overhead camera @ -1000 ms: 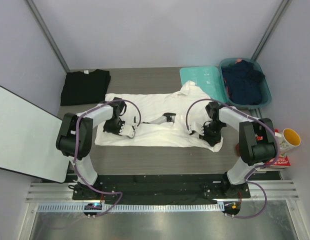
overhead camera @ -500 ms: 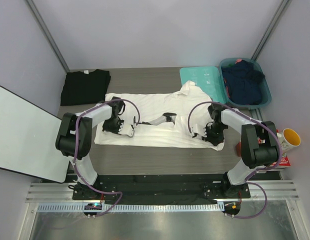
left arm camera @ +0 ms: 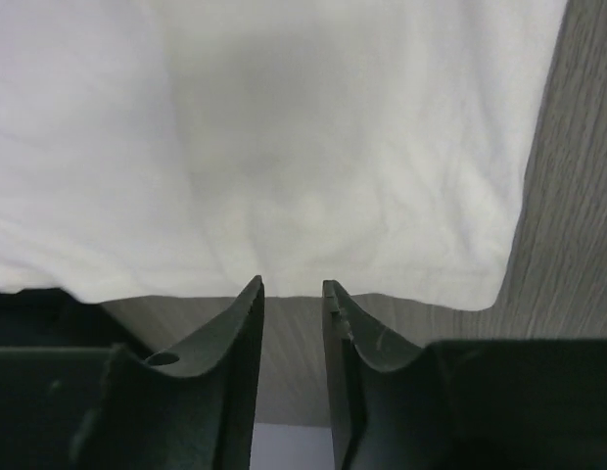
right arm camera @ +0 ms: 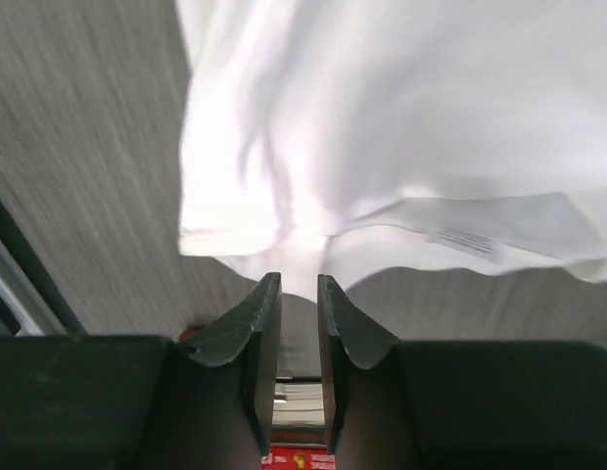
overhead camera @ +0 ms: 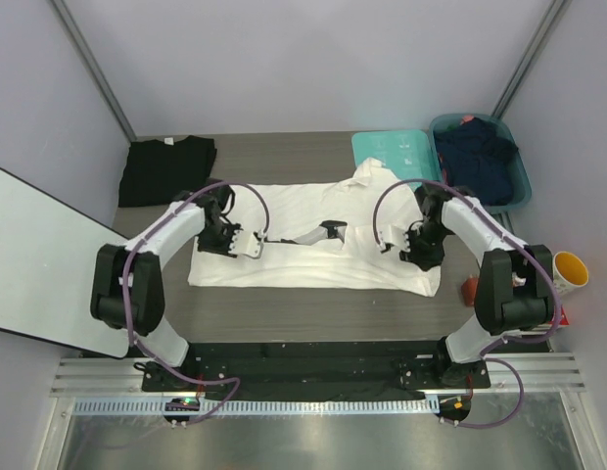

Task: Fold and stack the t-shirts
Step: Fold the tshirt

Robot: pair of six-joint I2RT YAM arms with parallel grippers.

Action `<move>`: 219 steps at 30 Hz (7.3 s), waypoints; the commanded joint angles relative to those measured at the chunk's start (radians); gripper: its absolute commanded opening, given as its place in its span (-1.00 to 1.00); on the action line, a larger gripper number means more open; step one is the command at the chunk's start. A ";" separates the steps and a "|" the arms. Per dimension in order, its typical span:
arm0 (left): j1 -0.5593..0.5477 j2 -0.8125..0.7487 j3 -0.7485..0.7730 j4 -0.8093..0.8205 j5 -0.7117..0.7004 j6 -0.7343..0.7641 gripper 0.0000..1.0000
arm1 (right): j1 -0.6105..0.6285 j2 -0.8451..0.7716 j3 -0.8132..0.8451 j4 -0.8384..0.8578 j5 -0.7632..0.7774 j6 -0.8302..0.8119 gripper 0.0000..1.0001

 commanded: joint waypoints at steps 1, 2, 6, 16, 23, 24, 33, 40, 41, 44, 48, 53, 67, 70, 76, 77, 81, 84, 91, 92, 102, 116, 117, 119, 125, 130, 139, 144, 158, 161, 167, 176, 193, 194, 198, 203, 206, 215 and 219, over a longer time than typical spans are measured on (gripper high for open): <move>0.004 -0.052 0.025 0.025 0.051 0.010 -0.38 | -0.002 0.017 0.150 -0.038 -0.116 0.077 -0.44; 0.004 -0.035 0.023 0.048 0.037 0.004 -0.52 | -0.003 0.053 0.167 0.013 -0.128 0.138 -0.46; 0.004 0.048 0.038 0.080 0.000 -0.026 -1.00 | 0.000 0.127 0.207 0.189 -0.131 0.241 -0.82; 0.003 0.163 0.071 0.145 -0.016 -0.043 -1.00 | 0.000 0.254 0.253 0.392 -0.124 0.307 -0.97; 0.004 0.184 0.071 0.148 -0.030 -0.040 -0.99 | 0.000 0.285 0.204 0.490 -0.076 0.301 -0.97; 0.004 0.184 0.071 0.148 -0.032 -0.037 -1.00 | -0.001 0.290 0.201 0.504 -0.073 0.298 -0.98; 0.004 0.192 -0.024 0.214 -0.085 -0.014 -0.99 | -0.003 0.334 0.158 0.665 0.020 0.318 -0.98; 0.012 0.178 -0.087 0.248 -0.118 0.001 -1.00 | -0.008 0.337 0.086 0.907 0.171 0.318 -0.98; 0.013 0.174 -0.093 0.249 -0.118 0.004 -1.00 | -0.011 0.337 0.079 0.938 0.218 0.317 -0.98; 0.017 0.169 -0.107 0.252 -0.119 0.010 -0.99 | -0.012 0.331 0.066 0.972 0.241 0.312 -0.97; 0.020 0.149 -0.095 0.269 -0.110 -0.016 -1.00 | -0.011 0.294 0.071 0.927 0.223 0.327 -0.83; 0.021 0.047 0.024 0.185 0.005 -0.094 -0.38 | -0.006 0.152 0.140 0.752 0.099 0.389 -0.47; -0.023 -0.217 -0.096 0.047 0.100 -0.042 -0.30 | 0.067 -0.121 -0.022 0.205 -0.093 0.151 -0.35; -0.034 -0.297 -0.222 0.061 0.096 0.054 0.00 | 0.110 -0.187 -0.116 0.220 -0.082 0.087 -0.15; -0.042 -0.440 -0.420 0.077 0.114 0.162 0.51 | 0.140 -0.226 -0.168 0.255 -0.067 0.063 0.14; -0.042 -0.464 -0.435 0.088 0.115 0.179 0.58 | 0.144 -0.224 -0.175 0.266 -0.064 0.065 0.15; -0.043 -0.463 -0.517 0.168 0.068 0.188 0.93 | 0.158 -0.223 -0.246 0.352 -0.029 0.063 0.17; -0.043 -0.420 -0.538 0.231 0.040 0.155 1.00 | 0.167 -0.198 -0.283 0.389 -0.017 0.050 0.17; -0.043 -0.308 -0.514 0.329 0.008 0.098 0.99 | 0.201 -0.157 -0.337 0.522 0.014 0.086 0.17; -0.043 -0.296 -0.511 0.337 0.005 0.096 1.00 | 0.199 -0.151 -0.337 0.545 0.017 0.093 0.17; -0.043 -0.187 -0.449 0.340 0.037 0.081 0.12 | 0.207 -0.098 -0.369 0.617 0.042 0.105 0.13; -0.042 -0.135 -0.341 0.151 0.069 0.072 -1.00 | 0.207 -0.085 -0.326 0.486 0.048 0.070 -0.73; -0.042 -0.146 -0.336 0.104 0.082 0.081 -1.00 | 0.204 -0.094 -0.328 0.475 0.051 0.056 -0.90; -0.042 -0.182 -0.339 0.064 0.086 0.099 -1.00 | 0.206 -0.106 -0.340 0.447 0.051 0.041 -0.98; -0.042 -0.286 -0.380 -0.082 0.106 0.168 -1.00 | 0.206 -0.189 -0.372 0.331 0.037 -0.025 -0.98; -0.042 -0.333 -0.434 -0.146 0.108 0.222 -1.00 | 0.206 -0.262 -0.392 0.168 0.013 -0.099 -0.98; -0.042 -0.376 -0.437 -0.228 0.135 0.247 -0.47 | 0.210 -0.327 -0.391 -0.016 -0.026 -0.144 -0.40; -0.042 -0.394 -0.266 -0.367 0.197 0.170 1.00 | 0.210 -0.318 -0.238 -0.048 -0.087 -0.014 -0.17; 0.007 -0.070 0.112 0.135 0.062 -0.236 0.80 | -0.001 0.193 0.317 0.537 -0.159 0.794 -0.21; 0.036 0.003 0.146 0.274 0.007 -0.252 0.83 | -0.054 0.329 0.462 0.654 -0.191 1.000 -0.21; 0.050 0.077 0.158 0.372 -0.088 -0.230 0.92 | -0.094 0.521 0.686 0.795 -0.139 1.166 -0.21; 0.104 0.222 0.322 0.311 -0.070 -0.241 0.96 | -0.092 0.679 0.801 0.823 -0.202 1.287 -0.24; 0.193 0.563 0.799 -0.182 0.077 -0.080 0.95 | -0.060 0.745 0.904 0.774 -0.230 1.291 -0.28; 0.193 0.574 0.811 -0.197 0.080 -0.076 0.95 | -0.060 0.747 0.907 0.771 -0.225 1.288 -0.28; 0.198 0.614 0.838 -0.213 0.076 -0.046 0.95 | -0.054 0.750 0.924 0.756 -0.214 1.278 -0.28; 0.208 0.647 0.861 -0.212 0.063 -0.028 0.95 | -0.046 0.762 0.967 0.726 -0.211 1.269 -0.29; 0.214 0.670 0.873 -0.206 0.054 -0.019 0.94 | -0.040 0.773 0.985 0.711 -0.208 1.263 -0.30; 0.214 0.693 0.884 -0.220 0.071 -0.016 0.46 | -0.034 0.802 0.997 0.683 -0.201 1.258 -0.31; 0.214 0.693 0.888 -0.246 0.088 -0.016 0.43 | -0.031 0.814 1.005 0.682 -0.196 1.255 -0.31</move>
